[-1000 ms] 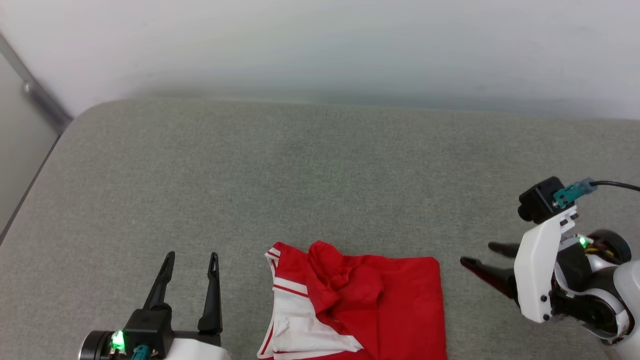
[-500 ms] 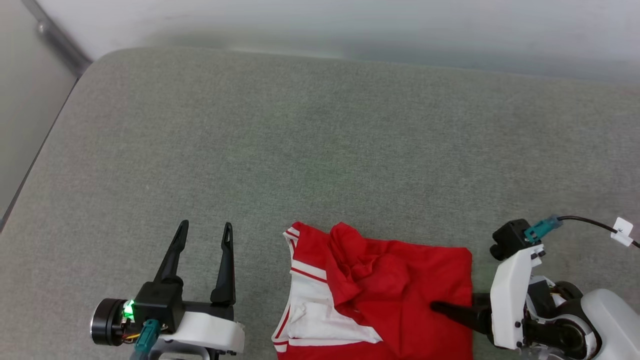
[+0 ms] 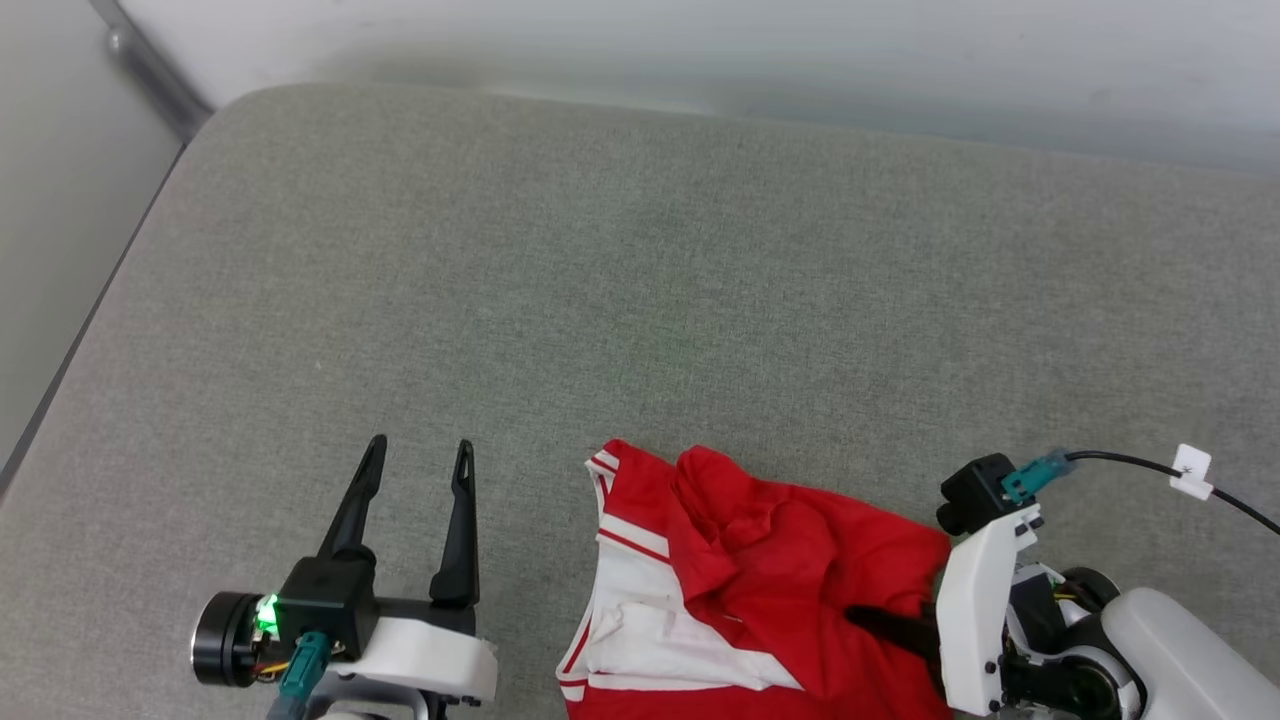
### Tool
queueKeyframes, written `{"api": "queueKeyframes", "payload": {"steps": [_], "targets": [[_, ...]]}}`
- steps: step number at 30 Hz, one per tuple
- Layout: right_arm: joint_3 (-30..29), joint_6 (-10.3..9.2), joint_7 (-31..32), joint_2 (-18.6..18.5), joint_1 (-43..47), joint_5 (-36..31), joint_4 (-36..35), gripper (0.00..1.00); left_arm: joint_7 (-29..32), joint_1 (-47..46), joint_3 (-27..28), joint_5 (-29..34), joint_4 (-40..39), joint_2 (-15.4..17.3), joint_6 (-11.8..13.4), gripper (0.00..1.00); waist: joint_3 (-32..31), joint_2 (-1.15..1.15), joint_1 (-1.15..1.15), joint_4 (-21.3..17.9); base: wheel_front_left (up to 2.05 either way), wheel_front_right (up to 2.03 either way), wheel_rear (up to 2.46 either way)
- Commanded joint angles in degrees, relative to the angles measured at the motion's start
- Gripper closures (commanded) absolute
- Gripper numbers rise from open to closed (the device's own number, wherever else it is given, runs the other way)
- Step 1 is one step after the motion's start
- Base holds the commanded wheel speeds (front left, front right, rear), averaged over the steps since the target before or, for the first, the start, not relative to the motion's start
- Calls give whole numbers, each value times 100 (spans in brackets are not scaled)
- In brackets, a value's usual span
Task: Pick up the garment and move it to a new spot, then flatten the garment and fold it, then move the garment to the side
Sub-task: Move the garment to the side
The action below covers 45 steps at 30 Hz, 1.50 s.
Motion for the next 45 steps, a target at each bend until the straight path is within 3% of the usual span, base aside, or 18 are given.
{"api": "queueKeyframes", "payload": {"steps": [1, 12, 20, 25, 30, 37, 45], "targets": [[138, -8, -58, -75, -57, -41, 10, 100, -11, 111, 21, 7, 6, -6, 36, 0, -125, 0, -1, -55, 0, 0, 0], [598, -6, -348, -929, -866, -215, -842, 100, -12, 407, 115, -69, -58, -5, 47, 0, -603, 0, -1, -596, 0, 0, 0], [689, -6, -137, -1657, -1537, -351, -1572, 100, -11, 456, 201, -148, -220, -5, 172, 0, -397, 0, -1, -1569, 0, 0, 0], [512, -5, -106, -1962, -1765, -414, -1611, 100, -11, 289, 323, -42, -273, -3, 92, 0, -73, 0, -1, -2069, 0, 0, 0], [210, -6, -152, -2317, -1980, -617, -1296, 100, -11, 65, 403, 89, -380, 56, -16, 0, 379, 0, -1, -2279, 0, 0, 0], [-303, -6, -194, -2835, -2249, -1003, -365, 100, -11, -293, 427, 203, -565, 161, -161, 0, 1065, 0, -1, -2204, 0, 0, 0], [-1104, -6, -262, -2836, -2574, -1679, 618, 100, -12, -607, 465, 246, -791, 236, -213, 0, 1767, 0, -1, -2154, 0, 0, 0]]}}
